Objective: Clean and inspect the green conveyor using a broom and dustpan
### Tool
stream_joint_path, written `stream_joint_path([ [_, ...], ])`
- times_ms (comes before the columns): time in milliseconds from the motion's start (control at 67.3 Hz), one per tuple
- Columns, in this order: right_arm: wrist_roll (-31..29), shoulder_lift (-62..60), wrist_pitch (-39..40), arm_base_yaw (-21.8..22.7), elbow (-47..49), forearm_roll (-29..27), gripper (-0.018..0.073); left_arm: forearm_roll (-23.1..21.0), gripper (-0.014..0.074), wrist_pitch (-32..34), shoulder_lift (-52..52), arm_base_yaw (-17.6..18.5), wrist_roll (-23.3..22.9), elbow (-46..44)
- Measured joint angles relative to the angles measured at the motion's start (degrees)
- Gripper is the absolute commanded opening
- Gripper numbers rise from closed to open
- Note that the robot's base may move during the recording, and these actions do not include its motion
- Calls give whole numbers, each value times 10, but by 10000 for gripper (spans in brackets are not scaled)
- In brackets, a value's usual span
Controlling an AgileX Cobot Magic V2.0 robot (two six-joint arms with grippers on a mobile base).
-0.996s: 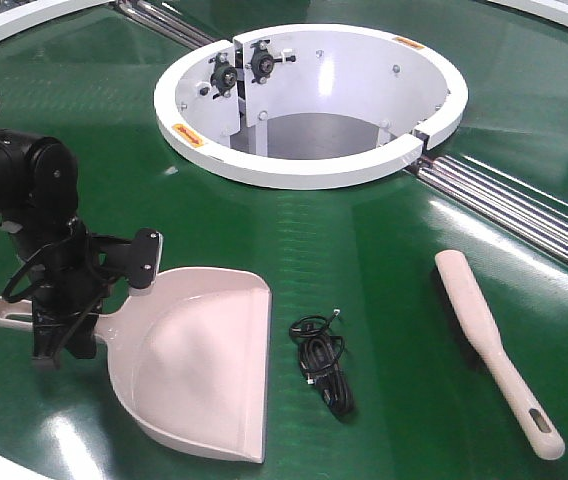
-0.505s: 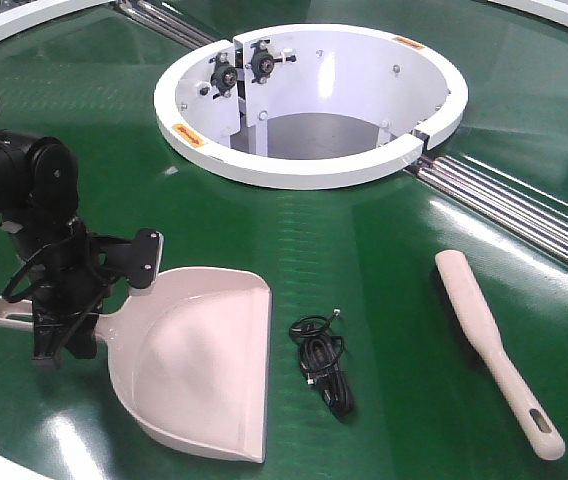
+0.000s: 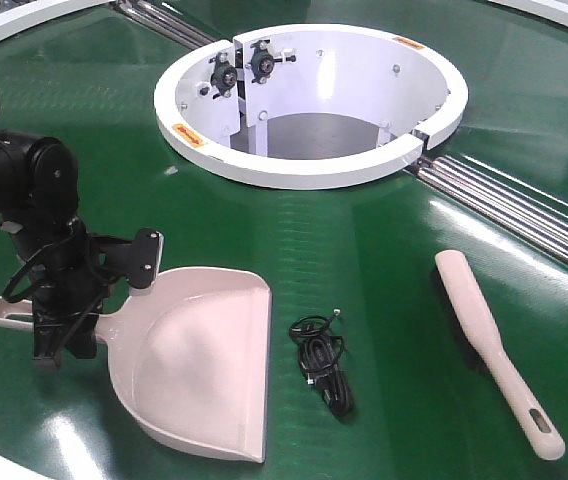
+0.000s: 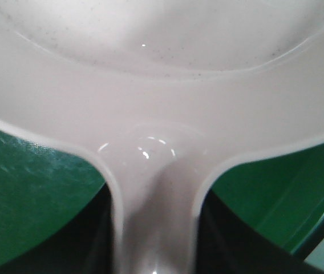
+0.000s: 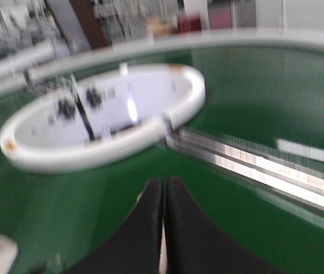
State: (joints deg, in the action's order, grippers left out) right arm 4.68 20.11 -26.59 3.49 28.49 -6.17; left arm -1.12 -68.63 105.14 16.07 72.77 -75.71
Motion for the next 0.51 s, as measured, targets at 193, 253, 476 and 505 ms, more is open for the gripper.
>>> stream_joint_path([
  [193, 1, 67, -86, 0, 13, -2, -10, 0, -7, 0, 0, 0, 0, 0],
  [253, 1, 76, -102, 0, 13, -2, -8, 0, -7, 0, 0, 0, 0, 0],
  [476, -7, 85, -117, 0, 18, 4, -5, 0, -7, 0, 0, 0, 0, 0],
  [505, -9, 85, -120, 0, 20, 4, -4, 0, -7, 0, 0, 0, 0, 0],
])
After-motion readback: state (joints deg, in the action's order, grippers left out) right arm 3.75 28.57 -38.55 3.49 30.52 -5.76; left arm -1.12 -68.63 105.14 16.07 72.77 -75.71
